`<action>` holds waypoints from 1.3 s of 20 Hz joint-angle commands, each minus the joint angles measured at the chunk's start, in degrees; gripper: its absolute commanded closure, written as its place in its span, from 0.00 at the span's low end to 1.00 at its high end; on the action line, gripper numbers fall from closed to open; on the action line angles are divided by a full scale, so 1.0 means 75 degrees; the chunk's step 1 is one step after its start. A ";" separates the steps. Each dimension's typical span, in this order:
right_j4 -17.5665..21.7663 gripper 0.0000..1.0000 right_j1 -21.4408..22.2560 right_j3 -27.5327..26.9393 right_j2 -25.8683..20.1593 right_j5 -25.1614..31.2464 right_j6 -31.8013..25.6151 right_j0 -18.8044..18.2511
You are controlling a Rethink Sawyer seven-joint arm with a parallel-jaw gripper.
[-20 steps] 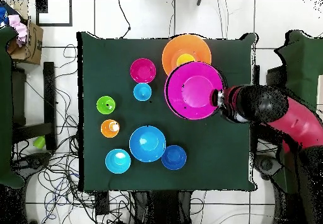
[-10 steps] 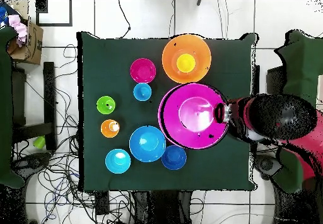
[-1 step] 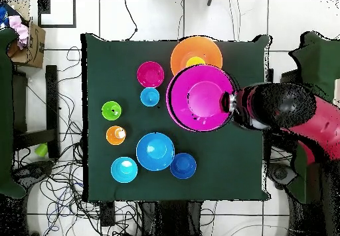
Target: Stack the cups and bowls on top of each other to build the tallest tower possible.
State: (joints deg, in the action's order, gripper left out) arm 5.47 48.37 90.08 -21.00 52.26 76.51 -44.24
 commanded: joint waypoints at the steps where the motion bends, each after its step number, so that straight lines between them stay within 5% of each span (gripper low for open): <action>1: 0.0510 1.00 -0.1355 -0.0961 -0.0184 -0.0499 0.0308 0.0444; 14: 0.0338 1.00 -0.1612 -0.1023 -0.0196 -0.0953 0.0492 0.0587; 26: 0.0292 1.00 -0.1639 -0.2263 -0.0260 0.0591 -0.0080 0.0486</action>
State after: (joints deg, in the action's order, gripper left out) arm 6.66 36.62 79.45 -21.03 49.62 76.51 -41.84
